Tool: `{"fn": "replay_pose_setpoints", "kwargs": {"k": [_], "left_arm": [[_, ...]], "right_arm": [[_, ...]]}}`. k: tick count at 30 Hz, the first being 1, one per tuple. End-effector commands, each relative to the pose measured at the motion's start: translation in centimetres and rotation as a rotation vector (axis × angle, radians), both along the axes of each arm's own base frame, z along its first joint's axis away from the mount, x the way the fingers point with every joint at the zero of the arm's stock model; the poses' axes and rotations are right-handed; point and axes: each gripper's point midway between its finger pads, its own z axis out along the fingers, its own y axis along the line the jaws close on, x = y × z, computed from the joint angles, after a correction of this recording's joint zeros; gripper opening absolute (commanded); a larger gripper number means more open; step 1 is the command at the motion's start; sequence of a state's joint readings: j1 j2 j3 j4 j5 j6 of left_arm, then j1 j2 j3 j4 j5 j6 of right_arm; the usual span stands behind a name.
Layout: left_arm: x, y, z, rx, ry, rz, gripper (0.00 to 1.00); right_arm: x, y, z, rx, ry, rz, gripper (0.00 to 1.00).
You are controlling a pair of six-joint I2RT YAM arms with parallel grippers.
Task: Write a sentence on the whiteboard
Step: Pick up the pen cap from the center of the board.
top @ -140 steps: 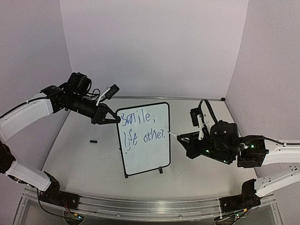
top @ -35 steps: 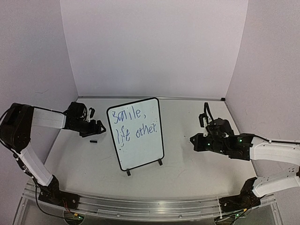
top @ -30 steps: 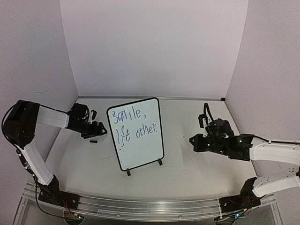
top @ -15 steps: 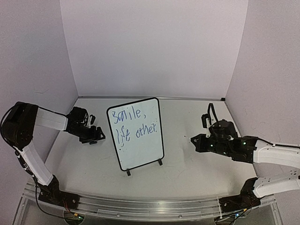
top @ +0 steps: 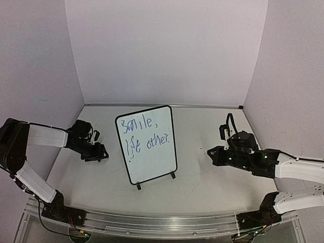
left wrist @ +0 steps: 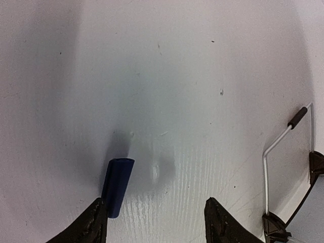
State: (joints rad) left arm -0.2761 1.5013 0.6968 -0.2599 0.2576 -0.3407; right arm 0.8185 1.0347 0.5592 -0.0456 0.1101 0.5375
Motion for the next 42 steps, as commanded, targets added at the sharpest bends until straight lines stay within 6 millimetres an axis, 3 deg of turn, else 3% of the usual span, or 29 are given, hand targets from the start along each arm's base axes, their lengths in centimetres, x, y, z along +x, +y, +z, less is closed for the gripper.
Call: {"fn": "replay_pose_setpoints", "kwargs": {"k": [1,13,23,42], "left_arm": [[-0.3,0.9,-0.4,0.105,0.023,0.022,0.57],[0.0,1.4,-1.4,0.264,0.063,0.051,0.39],[0.7,1.7,-2.0,0.295,0.091,0.084,0.27],[-1.6,2.4,-3.4,0.294,0.164,0.13,0.0]], "right_arm": [[0.0,-0.2,0.6,0.032,-0.016,-0.012,0.0],[-0.3,-0.8,0.8,0.046,-0.03,-0.027,0.0],[-0.3,-1.1,0.6,0.041,-0.031,-0.034,0.0],[-0.4,-0.9,2.0,0.059,-0.053,-0.017,0.0]]}}
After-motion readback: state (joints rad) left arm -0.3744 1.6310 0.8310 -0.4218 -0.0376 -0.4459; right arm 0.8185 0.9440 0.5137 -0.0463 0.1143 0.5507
